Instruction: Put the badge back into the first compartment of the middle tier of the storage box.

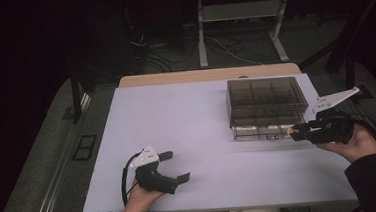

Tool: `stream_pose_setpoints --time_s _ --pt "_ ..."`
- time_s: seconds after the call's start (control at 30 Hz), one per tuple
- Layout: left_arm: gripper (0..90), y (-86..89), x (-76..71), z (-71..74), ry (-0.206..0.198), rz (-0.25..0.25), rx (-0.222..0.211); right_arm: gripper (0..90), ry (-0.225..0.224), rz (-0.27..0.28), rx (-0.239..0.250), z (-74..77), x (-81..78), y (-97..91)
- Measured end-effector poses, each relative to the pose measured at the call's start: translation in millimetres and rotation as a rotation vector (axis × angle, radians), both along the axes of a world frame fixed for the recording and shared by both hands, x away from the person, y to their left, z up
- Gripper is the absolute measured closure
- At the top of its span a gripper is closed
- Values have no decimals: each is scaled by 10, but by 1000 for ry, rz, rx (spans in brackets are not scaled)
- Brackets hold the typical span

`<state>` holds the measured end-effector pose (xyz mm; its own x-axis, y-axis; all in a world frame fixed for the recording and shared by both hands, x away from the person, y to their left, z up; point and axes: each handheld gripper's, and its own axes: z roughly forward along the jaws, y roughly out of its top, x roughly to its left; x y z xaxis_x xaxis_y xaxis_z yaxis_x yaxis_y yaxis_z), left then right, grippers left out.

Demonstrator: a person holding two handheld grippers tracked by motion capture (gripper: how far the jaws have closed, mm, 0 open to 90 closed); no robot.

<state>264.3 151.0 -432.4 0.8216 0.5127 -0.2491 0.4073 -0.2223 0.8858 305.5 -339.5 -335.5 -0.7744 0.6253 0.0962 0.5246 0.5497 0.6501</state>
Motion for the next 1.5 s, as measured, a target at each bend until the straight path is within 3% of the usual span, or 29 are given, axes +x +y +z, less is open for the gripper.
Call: stream_pose_setpoints --time_s 0.97,1.5 --pt "0 2 -6 2 -1 -5 -1 647 -7 72 6 102 280 425" --pt "0 3 -11 5 -2 -6 -1 647 7 90 12 50 469 643"
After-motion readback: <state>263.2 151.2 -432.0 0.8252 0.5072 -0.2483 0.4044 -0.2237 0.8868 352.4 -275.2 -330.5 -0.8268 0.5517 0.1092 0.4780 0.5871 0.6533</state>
